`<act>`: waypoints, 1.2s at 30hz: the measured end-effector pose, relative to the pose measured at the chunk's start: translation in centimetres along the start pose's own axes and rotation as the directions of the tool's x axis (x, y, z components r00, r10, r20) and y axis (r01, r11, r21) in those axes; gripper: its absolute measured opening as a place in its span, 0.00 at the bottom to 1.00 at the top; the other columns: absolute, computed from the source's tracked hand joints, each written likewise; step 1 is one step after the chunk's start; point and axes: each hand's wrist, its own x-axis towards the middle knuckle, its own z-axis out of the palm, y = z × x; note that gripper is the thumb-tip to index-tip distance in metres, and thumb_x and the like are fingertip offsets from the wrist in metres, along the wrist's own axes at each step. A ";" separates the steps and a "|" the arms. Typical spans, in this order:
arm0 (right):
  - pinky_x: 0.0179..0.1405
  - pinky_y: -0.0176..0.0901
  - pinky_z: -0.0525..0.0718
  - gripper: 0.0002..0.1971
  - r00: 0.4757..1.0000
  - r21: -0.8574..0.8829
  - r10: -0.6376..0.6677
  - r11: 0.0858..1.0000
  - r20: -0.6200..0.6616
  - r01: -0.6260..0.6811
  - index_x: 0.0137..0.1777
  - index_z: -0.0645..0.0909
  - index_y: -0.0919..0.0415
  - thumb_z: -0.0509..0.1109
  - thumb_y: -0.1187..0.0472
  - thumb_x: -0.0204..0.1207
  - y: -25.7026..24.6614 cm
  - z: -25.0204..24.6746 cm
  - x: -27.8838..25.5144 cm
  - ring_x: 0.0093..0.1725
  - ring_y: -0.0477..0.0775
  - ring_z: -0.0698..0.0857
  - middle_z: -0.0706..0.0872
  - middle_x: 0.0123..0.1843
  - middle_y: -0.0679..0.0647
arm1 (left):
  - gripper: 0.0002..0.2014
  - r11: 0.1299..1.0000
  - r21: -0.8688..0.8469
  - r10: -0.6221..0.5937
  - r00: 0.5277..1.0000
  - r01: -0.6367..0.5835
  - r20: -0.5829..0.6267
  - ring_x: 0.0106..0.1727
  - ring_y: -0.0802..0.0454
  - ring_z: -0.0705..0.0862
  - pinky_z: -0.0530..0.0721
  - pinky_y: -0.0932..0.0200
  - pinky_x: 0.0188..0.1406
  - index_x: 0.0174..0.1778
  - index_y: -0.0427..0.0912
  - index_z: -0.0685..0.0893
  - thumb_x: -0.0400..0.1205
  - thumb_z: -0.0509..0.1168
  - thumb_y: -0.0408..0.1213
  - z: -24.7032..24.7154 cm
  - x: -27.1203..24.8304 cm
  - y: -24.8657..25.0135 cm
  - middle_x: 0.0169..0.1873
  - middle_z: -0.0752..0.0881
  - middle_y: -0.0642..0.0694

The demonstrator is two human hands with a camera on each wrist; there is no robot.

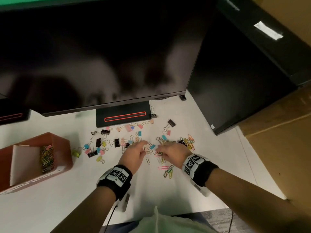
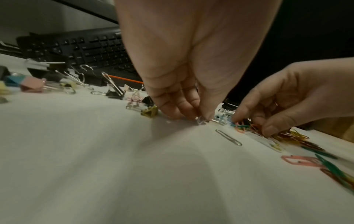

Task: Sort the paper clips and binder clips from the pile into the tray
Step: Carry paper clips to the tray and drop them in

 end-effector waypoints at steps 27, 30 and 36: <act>0.46 0.43 0.87 0.11 0.930 -0.207 -0.346 0.926 -0.126 0.316 0.28 0.84 0.48 0.85 0.59 0.56 2.5 1.0 -1.7 0.50 0.52 0.89 0.90 0.54 0.46 | 0.07 0.956 0.253 0.091 0.968 -0.151 0.235 0.49 0.44 0.81 0.81 0.52 0.49 0.48 0.39 0.83 0.82 0.60 0.36 0.4 -0.2 0.2 0.47 0.83 0.41; 0.40 0.39 0.89 0.13 0.935 -0.190 -0.327 0.935 -0.138 0.299 0.32 0.87 0.53 0.87 0.65 0.50 2.3 1.1 -0.8 0.44 0.53 0.90 0.91 0.48 0.50 | 0.07 0.957 0.267 0.052 0.971 -0.115 0.231 0.48 0.45 0.82 0.82 0.50 0.49 0.48 0.40 0.82 0.82 0.59 0.37 0.4 -0.2 0.5 0.46 0.83 0.41; 0.54 0.57 0.85 0.14 0.976 -0.038 -0.180 0.984 -0.119 0.177 0.61 0.82 0.62 0.64 0.70 0.77 2.1 1.2 0.4 0.58 0.65 0.83 0.83 0.61 0.61 | 0.08 0.957 0.280 0.002 0.972 -0.070 0.236 0.53 0.45 0.79 0.76 0.55 0.51 0.50 0.37 0.81 0.83 0.57 0.34 0.9 -0.1 0.9 0.51 0.80 0.40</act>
